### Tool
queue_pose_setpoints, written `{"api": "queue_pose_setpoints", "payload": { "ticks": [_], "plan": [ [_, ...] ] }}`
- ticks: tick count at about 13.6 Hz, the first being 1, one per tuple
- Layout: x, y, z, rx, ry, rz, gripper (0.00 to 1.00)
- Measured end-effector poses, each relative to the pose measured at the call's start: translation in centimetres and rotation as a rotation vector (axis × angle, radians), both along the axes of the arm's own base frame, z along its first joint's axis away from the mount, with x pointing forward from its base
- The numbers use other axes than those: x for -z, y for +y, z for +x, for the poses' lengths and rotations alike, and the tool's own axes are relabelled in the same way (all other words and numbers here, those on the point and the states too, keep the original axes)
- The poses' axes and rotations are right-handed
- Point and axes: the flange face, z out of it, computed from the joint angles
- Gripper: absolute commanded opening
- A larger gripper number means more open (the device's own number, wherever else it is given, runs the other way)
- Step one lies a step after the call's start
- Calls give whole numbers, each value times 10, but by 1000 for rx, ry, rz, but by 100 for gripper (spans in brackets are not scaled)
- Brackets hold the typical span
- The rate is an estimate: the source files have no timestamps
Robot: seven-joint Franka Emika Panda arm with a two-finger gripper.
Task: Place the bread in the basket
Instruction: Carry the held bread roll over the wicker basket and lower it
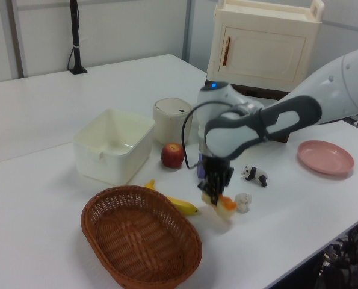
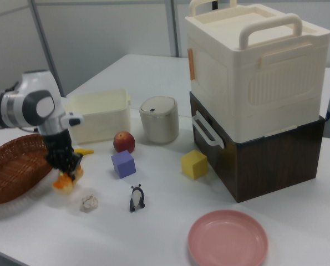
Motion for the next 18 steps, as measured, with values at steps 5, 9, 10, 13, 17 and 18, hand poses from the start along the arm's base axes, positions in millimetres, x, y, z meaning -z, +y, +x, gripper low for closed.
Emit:
{"api": "queue_pose_setpoints", "payload": {
  "ticks": [5, 9, 10, 13, 17, 18],
  "plan": [
    [-95, 0, 6, 54, -180, 34, 7],
    [-122, 51, -1, 43, -237, 60, 6],
    [-122, 65, -6, 23, -238, 64, 6],
    [-111, 115, -25, -53, -217, 68, 6],
    [-85, 171, -43, -121, -173, 69, 57],
    [-83, 175, -43, -125, -169, 69, 100]
  ]
}}
